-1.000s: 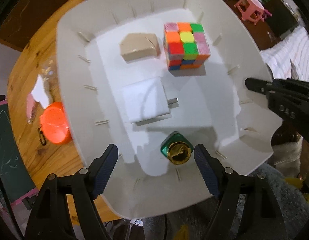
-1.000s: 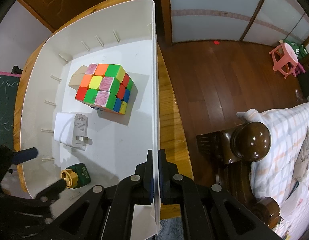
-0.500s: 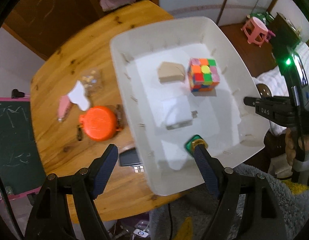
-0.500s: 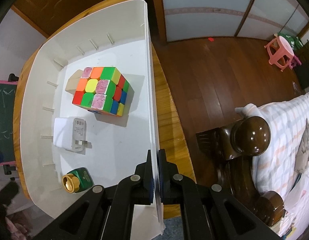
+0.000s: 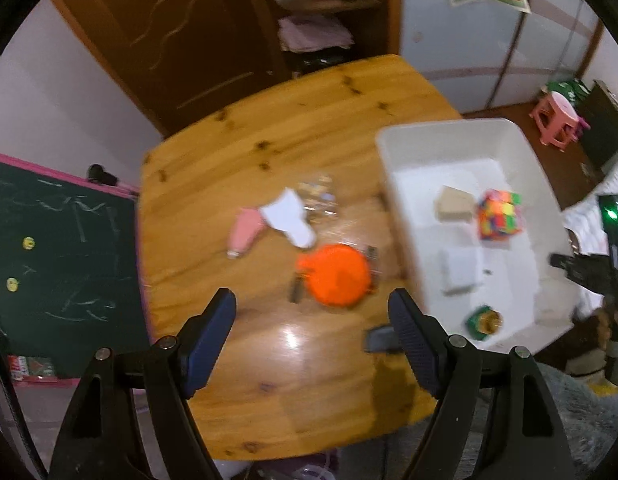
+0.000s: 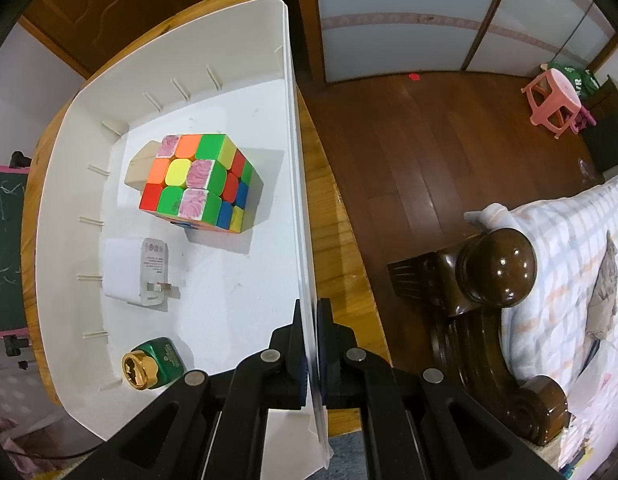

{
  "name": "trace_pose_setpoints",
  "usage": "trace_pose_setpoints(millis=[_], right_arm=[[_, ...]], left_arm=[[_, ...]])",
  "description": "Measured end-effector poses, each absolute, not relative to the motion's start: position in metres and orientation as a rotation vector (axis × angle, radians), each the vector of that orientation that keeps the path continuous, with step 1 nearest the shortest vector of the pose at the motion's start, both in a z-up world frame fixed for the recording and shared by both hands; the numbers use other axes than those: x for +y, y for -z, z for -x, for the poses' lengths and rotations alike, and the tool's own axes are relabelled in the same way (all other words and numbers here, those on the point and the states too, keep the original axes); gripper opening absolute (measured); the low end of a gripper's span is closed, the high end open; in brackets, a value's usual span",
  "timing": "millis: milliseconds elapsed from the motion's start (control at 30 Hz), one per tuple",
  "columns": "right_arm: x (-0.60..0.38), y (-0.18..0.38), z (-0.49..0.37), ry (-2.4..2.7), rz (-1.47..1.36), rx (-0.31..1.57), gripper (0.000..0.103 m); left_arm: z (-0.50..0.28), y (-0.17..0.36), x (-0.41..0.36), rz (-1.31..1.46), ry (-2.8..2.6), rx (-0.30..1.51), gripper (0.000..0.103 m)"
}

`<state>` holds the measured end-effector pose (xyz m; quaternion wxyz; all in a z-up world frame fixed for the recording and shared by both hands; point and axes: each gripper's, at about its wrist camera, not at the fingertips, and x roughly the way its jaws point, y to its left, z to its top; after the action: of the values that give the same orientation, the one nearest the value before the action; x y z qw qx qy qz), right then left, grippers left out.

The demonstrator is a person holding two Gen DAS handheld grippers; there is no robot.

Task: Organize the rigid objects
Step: 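Move the left tool to the pink cup on the table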

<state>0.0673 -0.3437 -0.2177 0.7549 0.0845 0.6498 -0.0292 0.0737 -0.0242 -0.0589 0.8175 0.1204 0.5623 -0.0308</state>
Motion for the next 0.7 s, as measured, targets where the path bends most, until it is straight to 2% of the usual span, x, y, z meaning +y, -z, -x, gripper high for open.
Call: trace_pose_setpoints(millis=[233,433,700], right_arm=[[-0.344,0.217,-0.065,0.095,-0.209,1.406,0.004],[-0.343,0.217,-0.066,0.118,-0.209,1.41,0.005],[-0.338,0.217,-0.068,0.168,-0.173,1.421,0.008]], left_arm=[[-0.118,0.082,0.049,-0.229,0.021,1.227,0.081],[-0.157,0.138,0.089,-0.22,0.059,1.302,0.081],[-0.198,0.228,0.095,-0.25,0.167,1.438,0.081]])
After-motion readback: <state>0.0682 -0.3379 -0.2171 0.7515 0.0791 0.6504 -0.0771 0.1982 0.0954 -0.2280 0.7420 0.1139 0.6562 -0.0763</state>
